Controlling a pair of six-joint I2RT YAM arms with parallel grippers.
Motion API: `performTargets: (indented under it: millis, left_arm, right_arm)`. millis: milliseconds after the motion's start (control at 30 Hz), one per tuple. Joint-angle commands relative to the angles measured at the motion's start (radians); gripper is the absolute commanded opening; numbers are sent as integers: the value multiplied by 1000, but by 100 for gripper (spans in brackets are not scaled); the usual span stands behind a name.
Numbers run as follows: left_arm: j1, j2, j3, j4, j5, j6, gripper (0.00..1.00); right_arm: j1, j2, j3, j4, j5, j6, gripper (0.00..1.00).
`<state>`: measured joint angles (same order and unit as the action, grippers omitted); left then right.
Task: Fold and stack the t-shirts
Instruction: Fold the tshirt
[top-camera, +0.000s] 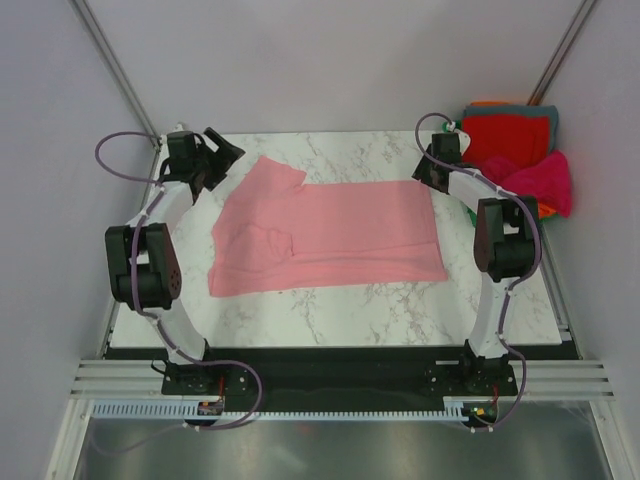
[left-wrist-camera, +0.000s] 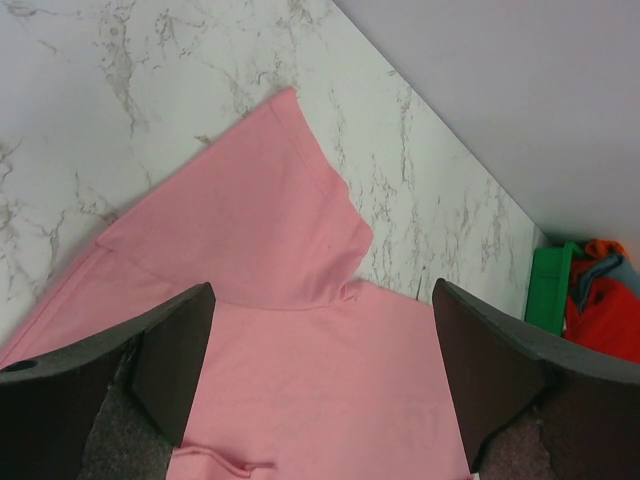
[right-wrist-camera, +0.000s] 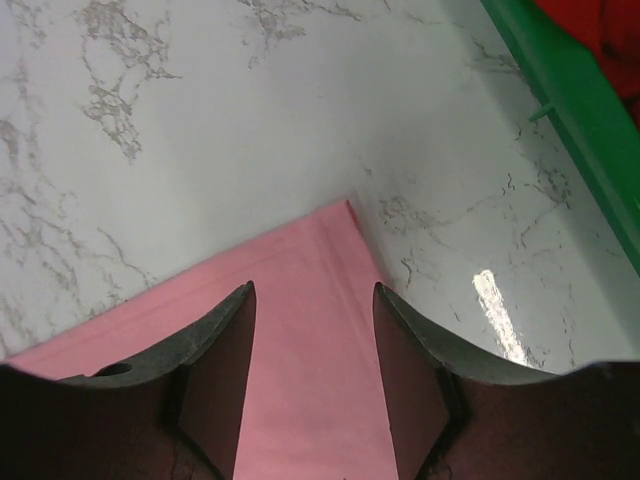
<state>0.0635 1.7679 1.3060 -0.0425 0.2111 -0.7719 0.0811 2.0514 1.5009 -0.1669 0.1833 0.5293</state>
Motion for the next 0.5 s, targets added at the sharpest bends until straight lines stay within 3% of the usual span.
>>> performTargets:
  millis: [0,200,467]
  left_arm:
    - [-30,86,107,32,-10,-1,96]
    - [-85,252,278,64,-56,-76,95]
    - [-91,363,473,-88,-130,135,95]
  right_arm:
    - [2,67,102,-29,68,-46,58]
    - [8,174,182,-56,59,-45,56]
    - [9,242,236,-69,61,-35,52]
